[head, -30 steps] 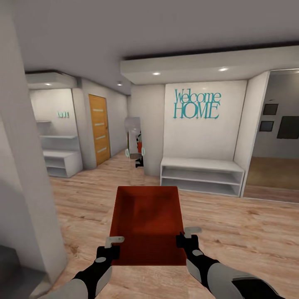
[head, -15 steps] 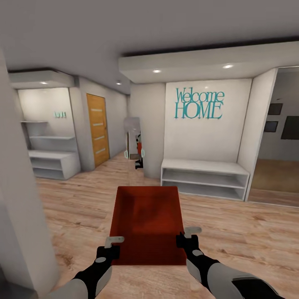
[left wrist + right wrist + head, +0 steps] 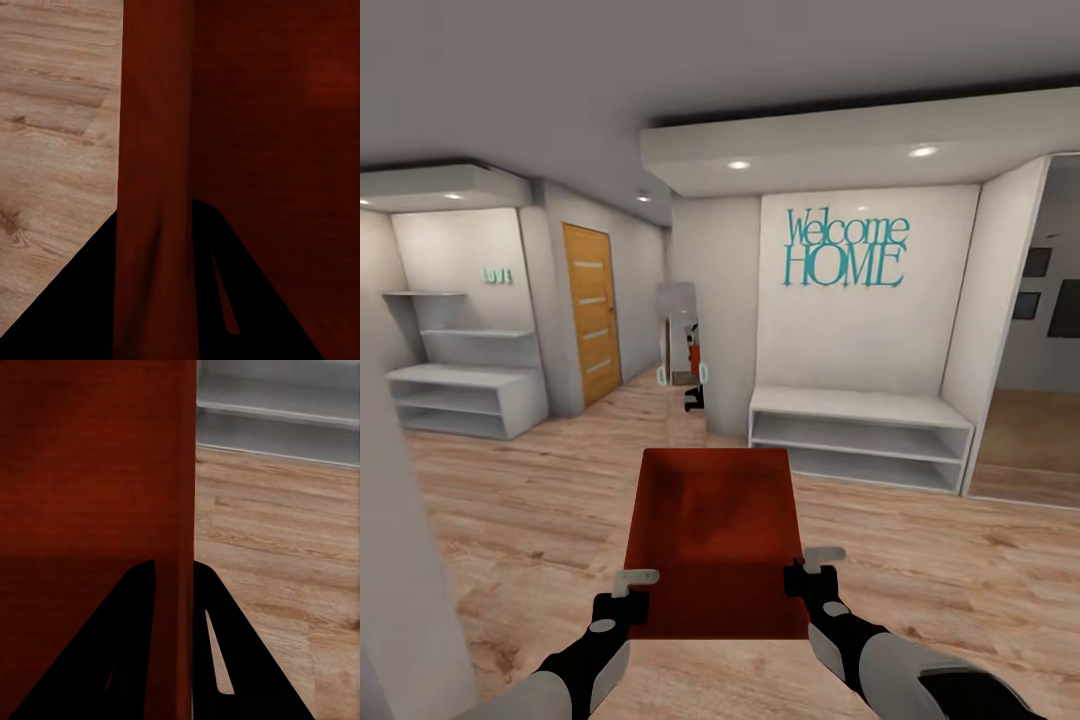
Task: Move the two storage containers from the living room to the garage. In the garage, place one container on the floor and stack the other container on top of it (either order is fine).
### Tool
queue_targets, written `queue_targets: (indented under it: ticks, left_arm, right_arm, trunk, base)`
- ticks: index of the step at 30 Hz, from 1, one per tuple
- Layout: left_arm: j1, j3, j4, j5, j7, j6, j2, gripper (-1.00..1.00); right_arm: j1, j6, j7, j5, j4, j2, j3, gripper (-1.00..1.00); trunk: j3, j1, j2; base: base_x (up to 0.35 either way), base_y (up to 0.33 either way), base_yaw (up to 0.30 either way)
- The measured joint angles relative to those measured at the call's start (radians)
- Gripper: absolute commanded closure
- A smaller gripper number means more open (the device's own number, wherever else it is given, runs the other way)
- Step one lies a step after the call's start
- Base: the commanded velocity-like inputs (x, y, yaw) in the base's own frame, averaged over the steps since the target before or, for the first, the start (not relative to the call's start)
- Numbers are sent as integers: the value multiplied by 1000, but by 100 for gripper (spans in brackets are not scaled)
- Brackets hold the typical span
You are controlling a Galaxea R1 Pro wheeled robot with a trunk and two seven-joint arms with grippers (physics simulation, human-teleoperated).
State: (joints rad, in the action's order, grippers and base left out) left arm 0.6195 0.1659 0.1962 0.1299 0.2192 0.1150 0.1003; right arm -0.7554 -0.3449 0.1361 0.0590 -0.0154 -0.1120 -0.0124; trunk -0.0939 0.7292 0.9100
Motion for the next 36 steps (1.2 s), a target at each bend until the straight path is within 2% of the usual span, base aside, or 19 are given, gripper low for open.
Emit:
queue_targets:
  ticks: [36]
  left_arm:
    - [0, 0, 0, 0, 0, 0, 0, 100]
  right_arm:
    - [0, 0, 0, 0, 0, 0, 0, 100]
  trunk:
    - [0, 0, 0]
  base:
    - [321, 0, 0]
